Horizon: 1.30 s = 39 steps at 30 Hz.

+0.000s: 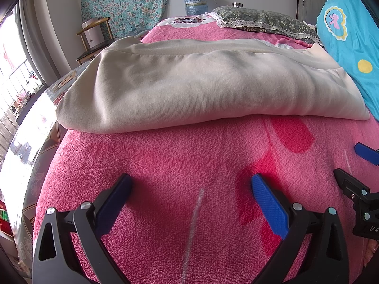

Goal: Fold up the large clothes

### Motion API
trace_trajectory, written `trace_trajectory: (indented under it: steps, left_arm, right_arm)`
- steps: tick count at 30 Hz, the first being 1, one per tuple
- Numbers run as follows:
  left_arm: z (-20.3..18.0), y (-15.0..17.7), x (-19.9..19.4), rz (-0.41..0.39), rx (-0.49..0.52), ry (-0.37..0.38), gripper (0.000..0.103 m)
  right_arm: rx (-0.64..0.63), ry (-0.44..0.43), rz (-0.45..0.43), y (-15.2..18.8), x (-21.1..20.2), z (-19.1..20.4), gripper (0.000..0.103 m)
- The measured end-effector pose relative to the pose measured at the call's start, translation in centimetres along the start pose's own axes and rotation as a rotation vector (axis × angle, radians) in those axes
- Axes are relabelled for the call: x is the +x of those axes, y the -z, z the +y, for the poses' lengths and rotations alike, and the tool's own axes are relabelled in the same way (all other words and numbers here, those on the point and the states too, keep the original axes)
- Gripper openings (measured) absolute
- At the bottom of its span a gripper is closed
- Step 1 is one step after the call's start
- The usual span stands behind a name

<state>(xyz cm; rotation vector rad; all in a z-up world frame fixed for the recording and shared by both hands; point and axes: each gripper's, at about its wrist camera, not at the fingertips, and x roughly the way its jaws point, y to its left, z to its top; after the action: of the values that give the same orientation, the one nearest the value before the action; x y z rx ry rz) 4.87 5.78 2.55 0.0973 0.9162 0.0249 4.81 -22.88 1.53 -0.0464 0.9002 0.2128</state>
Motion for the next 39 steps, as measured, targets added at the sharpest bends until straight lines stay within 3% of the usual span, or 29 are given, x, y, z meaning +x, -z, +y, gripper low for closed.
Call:
trace_trajectory:
  steps: [39]
  left_arm:
    - [0.43, 0.32, -0.31, -0.031, -0.014, 0.011, 0.099]
  right_arm:
    - [0.0, 0.004, -0.003, -0.34, -0.01, 0.26, 0.091]
